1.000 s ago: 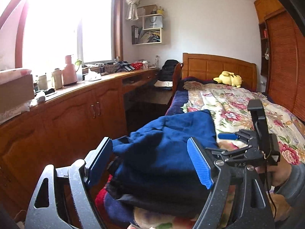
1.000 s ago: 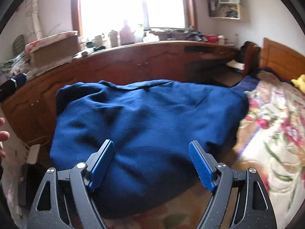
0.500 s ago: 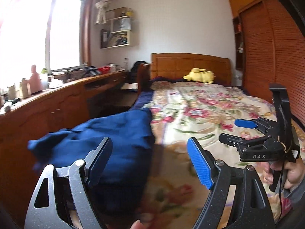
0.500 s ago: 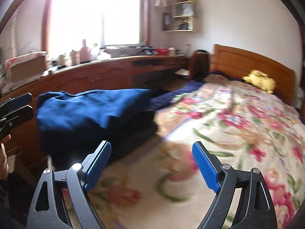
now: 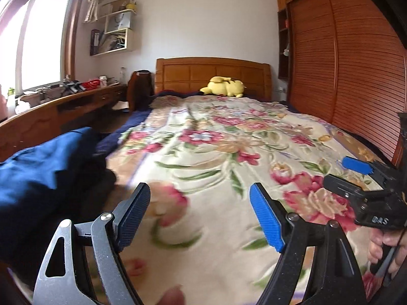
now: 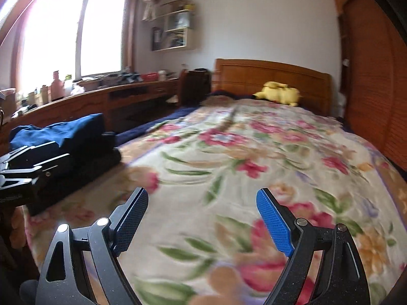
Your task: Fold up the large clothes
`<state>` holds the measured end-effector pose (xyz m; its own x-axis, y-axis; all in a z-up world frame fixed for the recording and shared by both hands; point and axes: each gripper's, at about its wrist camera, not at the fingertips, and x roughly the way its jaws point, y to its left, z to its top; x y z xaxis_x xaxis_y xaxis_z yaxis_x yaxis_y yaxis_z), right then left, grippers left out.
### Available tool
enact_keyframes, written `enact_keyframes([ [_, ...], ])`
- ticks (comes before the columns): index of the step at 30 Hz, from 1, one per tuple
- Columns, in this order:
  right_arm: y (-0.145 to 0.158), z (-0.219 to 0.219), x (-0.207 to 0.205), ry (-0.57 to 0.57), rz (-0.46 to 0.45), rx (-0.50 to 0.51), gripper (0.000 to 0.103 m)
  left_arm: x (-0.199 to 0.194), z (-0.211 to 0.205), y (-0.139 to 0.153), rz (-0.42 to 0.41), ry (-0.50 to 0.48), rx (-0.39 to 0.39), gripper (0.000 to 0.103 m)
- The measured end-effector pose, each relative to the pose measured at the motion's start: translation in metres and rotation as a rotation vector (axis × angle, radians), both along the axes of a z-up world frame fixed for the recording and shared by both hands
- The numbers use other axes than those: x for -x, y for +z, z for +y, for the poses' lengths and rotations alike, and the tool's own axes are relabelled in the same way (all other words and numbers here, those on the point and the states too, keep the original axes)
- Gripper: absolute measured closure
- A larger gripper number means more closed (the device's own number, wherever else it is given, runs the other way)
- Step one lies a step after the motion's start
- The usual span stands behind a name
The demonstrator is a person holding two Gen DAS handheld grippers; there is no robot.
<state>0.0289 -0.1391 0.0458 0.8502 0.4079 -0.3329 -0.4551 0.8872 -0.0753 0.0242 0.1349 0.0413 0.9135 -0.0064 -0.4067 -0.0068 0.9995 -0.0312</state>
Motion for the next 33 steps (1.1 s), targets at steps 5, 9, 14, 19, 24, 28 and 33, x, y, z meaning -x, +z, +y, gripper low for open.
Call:
enact_keyframes([
  [5, -0.007, -0.033, 0.018, -0.089, -0.033, -0.029, 0.015, -0.015, -0.040, -0.015, 0.012, -0.058, 0.035, 0.022],
  [9, -0.021, -0.043, 0.017, -0.142, -0.049, -0.055, 0.015, -0.022, -0.064, -0.019, 0.022, -0.086, 0.047, 0.022],
  [14, -0.032, -0.049, 0.013, -0.195, -0.061, -0.068, 0.015, -0.021, -0.092, -0.023, 0.019, -0.118, 0.014, 0.022],
  [19, -0.043, -0.053, 0.019, -0.233, -0.075, -0.056, 0.015, -0.018, -0.106, -0.036, 0.007, -0.111, -0.016, 0.022],
  [24, -0.053, -0.054, 0.015, -0.244, -0.076, -0.042, 0.015, -0.015, -0.115, -0.045, 0.008, -0.115, -0.045, 0.022],
  [28, -0.052, -0.055, 0.012, -0.247, -0.064, -0.055, 0.015, -0.014, -0.114, -0.046, 0.006, -0.113, -0.034, 0.022],
  [33, -0.053, -0.057, 0.007, -0.245, -0.067, -0.068, 0.015, -0.016, -0.111, -0.049, 0.015, -0.110, -0.013, 0.022],
])
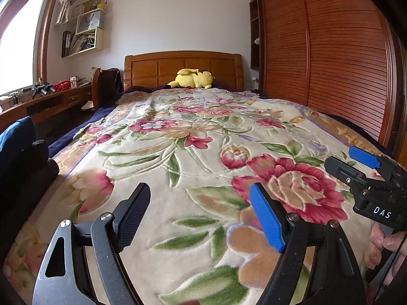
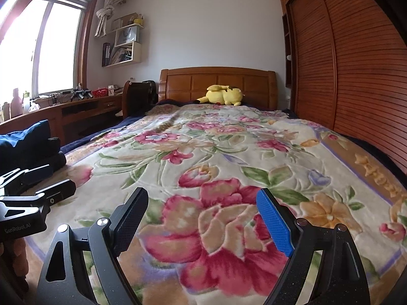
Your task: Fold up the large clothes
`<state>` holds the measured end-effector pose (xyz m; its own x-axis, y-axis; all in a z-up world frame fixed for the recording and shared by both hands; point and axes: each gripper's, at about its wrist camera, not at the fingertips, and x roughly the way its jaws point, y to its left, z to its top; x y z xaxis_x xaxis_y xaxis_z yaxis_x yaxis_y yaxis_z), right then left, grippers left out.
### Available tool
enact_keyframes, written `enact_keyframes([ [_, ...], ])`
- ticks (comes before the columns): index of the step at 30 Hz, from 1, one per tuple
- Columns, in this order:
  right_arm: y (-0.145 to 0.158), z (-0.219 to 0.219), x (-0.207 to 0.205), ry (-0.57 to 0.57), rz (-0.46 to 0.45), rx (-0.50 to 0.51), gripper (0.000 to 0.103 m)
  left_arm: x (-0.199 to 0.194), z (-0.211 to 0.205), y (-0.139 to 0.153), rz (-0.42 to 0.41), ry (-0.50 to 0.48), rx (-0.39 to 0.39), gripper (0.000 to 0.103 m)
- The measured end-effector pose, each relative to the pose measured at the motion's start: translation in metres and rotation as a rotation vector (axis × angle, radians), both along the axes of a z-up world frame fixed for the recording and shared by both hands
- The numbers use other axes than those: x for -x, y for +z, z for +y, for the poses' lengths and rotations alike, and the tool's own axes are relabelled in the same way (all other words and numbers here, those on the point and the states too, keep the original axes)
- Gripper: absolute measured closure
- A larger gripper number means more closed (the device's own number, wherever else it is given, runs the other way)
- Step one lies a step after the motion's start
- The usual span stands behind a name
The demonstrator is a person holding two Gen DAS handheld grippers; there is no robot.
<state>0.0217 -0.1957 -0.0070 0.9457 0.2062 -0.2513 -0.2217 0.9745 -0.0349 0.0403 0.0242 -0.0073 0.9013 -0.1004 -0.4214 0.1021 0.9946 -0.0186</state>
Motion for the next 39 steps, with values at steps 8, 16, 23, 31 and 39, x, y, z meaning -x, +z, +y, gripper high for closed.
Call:
enact_keyframes([
  [8, -0.006, -0.007, -0.003, 0.008, 0.005, 0.006, 0.015, 0.000, 0.003, -0.001, -0.001, 0.008, 0.008, 0.022],
  [16, -0.004, -0.011, 0.000, 0.016, 0.000, 0.009, 0.015, -0.001, 0.003, -0.002, -0.002, 0.011, 0.008, 0.022],
  [23, -0.004, -0.014, 0.000, 0.020, -0.005, 0.011, 0.015, -0.001, 0.004, -0.002, -0.005, 0.015, 0.007, 0.022],
  [31, -0.004, -0.016, 0.000, 0.024, -0.007, 0.009, 0.015, -0.001, 0.004, -0.002, -0.005, 0.015, 0.007, 0.022],
  [39, -0.003, -0.018, 0.000, 0.024, -0.012, 0.004, 0.015, -0.001, 0.005, -0.002, -0.007, 0.016, 0.007, 0.022],
])
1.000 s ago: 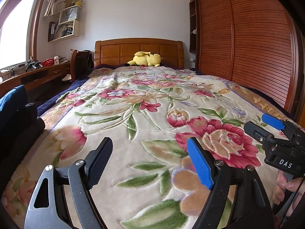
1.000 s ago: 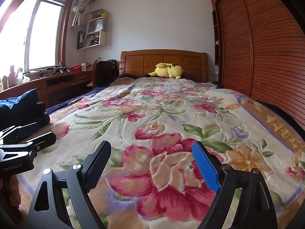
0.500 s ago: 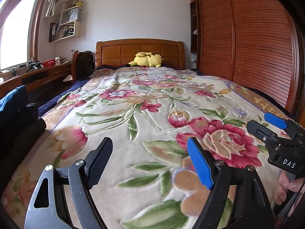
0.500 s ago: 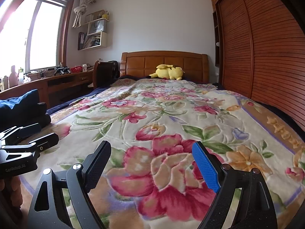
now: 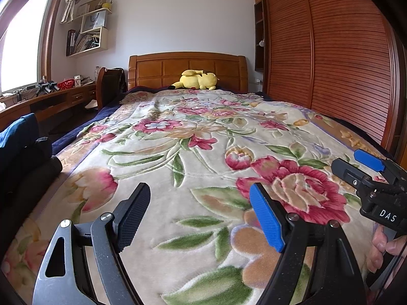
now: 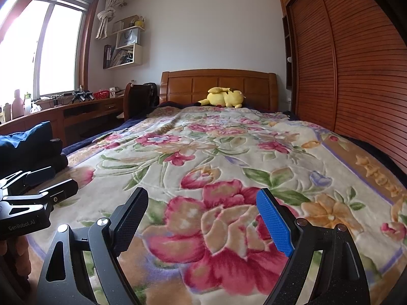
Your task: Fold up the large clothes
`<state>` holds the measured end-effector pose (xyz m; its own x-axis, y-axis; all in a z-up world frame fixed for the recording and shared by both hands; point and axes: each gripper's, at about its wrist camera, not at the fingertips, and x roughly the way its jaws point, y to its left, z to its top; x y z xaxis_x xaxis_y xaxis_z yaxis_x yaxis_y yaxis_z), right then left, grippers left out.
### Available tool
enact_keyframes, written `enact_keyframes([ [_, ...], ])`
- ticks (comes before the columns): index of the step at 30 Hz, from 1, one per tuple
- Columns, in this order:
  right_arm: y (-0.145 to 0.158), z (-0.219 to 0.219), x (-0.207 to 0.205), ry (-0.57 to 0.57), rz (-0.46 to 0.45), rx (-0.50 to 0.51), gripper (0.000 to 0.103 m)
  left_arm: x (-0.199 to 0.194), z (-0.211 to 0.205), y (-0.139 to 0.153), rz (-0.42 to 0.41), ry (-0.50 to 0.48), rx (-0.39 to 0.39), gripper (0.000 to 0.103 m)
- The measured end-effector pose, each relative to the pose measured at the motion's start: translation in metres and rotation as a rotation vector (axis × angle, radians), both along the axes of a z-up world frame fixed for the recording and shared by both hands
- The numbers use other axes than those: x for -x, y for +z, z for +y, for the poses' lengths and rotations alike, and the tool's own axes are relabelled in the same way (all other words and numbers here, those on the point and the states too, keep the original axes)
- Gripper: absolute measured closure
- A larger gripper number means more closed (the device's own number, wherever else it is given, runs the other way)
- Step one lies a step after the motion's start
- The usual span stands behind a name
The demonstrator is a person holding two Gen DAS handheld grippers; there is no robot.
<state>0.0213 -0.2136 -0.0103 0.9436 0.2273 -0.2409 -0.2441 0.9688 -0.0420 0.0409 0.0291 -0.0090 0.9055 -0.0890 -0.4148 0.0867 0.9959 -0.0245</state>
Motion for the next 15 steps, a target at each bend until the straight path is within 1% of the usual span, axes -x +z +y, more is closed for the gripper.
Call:
enact_keyframes([
  [15, -0.0006, -0.0011, -0.0006, 0.003, -0.004, -0.003, 0.015, 0.0001, -0.0003, -0.0006, 0.001, -0.003, 0.000, 0.022],
])
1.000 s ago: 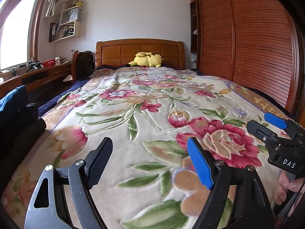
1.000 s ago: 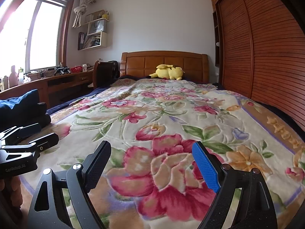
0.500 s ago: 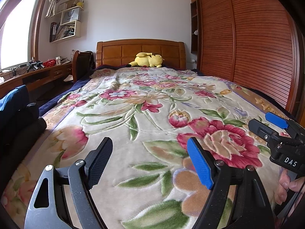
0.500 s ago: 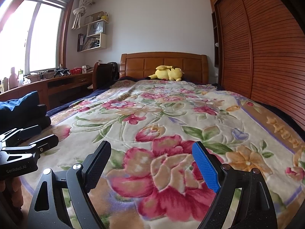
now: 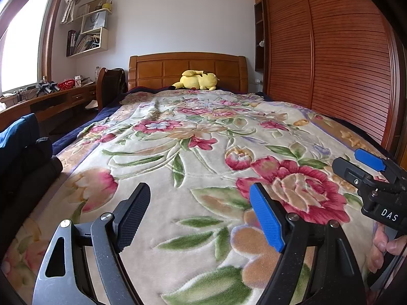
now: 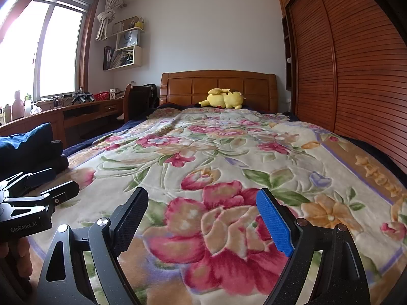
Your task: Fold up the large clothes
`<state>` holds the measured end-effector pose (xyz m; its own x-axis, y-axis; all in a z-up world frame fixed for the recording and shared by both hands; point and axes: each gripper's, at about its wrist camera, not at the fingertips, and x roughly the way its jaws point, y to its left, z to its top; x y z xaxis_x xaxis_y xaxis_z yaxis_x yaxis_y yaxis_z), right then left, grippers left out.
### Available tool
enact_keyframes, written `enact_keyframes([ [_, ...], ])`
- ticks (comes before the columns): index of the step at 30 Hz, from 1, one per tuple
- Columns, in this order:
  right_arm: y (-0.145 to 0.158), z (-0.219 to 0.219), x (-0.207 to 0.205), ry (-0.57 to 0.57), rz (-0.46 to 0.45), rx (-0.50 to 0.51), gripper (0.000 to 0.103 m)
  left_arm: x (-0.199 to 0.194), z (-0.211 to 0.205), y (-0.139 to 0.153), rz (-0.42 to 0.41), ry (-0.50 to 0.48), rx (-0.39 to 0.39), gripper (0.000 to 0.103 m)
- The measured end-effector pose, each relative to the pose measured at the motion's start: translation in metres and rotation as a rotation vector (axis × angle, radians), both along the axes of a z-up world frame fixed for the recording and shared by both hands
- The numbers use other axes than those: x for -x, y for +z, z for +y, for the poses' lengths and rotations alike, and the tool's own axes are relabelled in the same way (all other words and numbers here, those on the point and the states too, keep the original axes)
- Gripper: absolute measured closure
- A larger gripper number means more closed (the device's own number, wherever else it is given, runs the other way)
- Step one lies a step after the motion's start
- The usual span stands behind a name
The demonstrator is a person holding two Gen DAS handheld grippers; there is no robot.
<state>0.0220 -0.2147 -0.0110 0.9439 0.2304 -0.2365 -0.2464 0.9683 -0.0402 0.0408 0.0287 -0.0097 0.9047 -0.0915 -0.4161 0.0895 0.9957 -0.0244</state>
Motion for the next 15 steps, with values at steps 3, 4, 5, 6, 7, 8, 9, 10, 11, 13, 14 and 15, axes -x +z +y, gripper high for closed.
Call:
enact_keyframes([
  [3, 0.0000, 0.0000, 0.0000, -0.002, -0.001, 0.000, 0.015, 0.0000, 0.0000, 0.0001, -0.002, 0.001, -0.001, 0.022],
  [4, 0.0001, 0.0000, -0.0002, -0.002, -0.001, -0.001, 0.015, 0.0000, 0.0001, 0.0000, -0.001, 0.001, 0.000, 0.022],
  [5, 0.0002, 0.0002, -0.0004, -0.003, -0.002, 0.000, 0.015, 0.0000, 0.0000, -0.0001, -0.001, 0.002, 0.000, 0.022],
  [6, 0.0001, 0.0000, -0.0002, -0.003, -0.002, 0.000, 0.015, 0.0000, -0.0001, 0.0000, -0.002, 0.002, 0.000, 0.022],
  [7, 0.0000, 0.0003, -0.0003, -0.003, -0.003, 0.001, 0.015, 0.0000, 0.0000, 0.0000, -0.002, 0.002, 0.000, 0.022],
  [8, -0.0003, 0.0005, -0.0001, -0.003, -0.004, 0.003, 0.015, 0.0001, 0.0001, 0.0000, -0.002, 0.002, 0.000, 0.022],
  [9, -0.0004, 0.0007, 0.0001, -0.004, -0.005, 0.004, 0.015, 0.0002, 0.0001, 0.0000, -0.002, 0.002, 0.000, 0.022],
  [10, -0.0005, 0.0011, 0.0001, -0.003, -0.006, 0.006, 0.015, 0.0002, 0.0006, 0.0000, -0.003, 0.002, 0.001, 0.022],
  [11, -0.0005, 0.0011, -0.0001, -0.003, -0.007, 0.007, 0.015, 0.0002, 0.0002, 0.0000, -0.002, 0.001, 0.000, 0.022],
  [13, -0.0007, 0.0011, -0.0007, -0.003, -0.008, 0.009, 0.015, 0.0004, 0.0003, -0.0001, -0.003, 0.001, 0.001, 0.022],
  [14, -0.0008, 0.0009, -0.0008, -0.004, -0.008, 0.008, 0.015, 0.0004, 0.0003, 0.0000, -0.002, 0.001, 0.000, 0.022],
  [15, -0.0008, 0.0008, -0.0008, -0.003, -0.008, 0.008, 0.015, 0.0004, 0.0003, 0.0000, -0.004, 0.002, 0.000, 0.022],
])
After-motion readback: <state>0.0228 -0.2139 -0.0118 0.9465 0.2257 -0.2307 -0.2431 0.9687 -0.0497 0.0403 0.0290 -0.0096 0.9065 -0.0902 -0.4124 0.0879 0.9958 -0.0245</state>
